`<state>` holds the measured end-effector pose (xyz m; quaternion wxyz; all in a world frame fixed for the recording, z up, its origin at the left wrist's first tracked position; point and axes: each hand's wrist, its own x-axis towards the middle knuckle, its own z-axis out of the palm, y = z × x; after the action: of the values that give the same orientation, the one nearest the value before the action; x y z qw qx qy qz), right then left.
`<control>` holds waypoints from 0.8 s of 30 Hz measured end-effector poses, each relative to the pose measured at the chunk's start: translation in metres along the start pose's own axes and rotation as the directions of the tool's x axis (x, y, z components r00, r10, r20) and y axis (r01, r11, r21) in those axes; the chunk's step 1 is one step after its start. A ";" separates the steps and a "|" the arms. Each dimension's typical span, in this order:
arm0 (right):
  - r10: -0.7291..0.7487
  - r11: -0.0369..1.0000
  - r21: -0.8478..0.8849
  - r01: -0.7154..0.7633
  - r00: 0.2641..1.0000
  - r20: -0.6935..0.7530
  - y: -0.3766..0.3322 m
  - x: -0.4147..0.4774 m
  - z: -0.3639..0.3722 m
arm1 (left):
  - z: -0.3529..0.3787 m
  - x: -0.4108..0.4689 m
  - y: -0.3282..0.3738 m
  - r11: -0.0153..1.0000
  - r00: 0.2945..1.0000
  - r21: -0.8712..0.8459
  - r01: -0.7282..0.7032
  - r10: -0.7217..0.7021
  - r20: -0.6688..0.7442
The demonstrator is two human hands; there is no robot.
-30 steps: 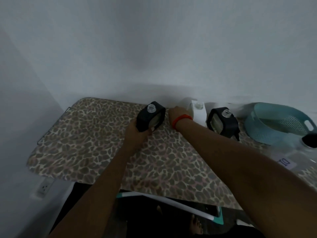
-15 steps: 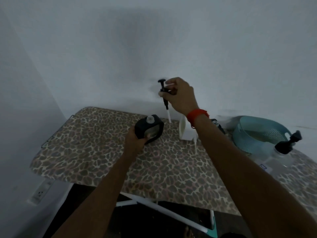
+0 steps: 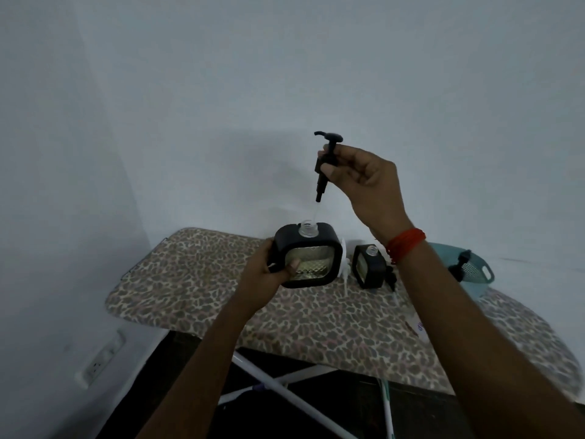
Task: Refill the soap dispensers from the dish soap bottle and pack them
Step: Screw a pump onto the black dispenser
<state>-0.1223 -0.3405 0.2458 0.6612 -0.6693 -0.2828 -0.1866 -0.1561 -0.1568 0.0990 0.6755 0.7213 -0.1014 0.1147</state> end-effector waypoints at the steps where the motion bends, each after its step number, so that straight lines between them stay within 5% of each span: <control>1: -0.002 1.000 0.003 0.002 1.000 0.004 -0.003 -0.006 -0.002 | 0.003 -0.003 0.008 1.000 1.000 0.006 -0.010 0.010 0.007; 24: 0.083 0.996 -0.028 -0.082 0.995 0.051 -0.018 -0.097 -0.041 | 0.038 -0.047 0.068 0.994 0.991 0.036 -0.105 0.102 0.089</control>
<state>-0.2032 -0.3944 0.2020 0.6521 -0.6935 -0.2697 -0.1454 -0.2201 -0.1994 0.1472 0.6488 0.7329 -0.1657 0.1201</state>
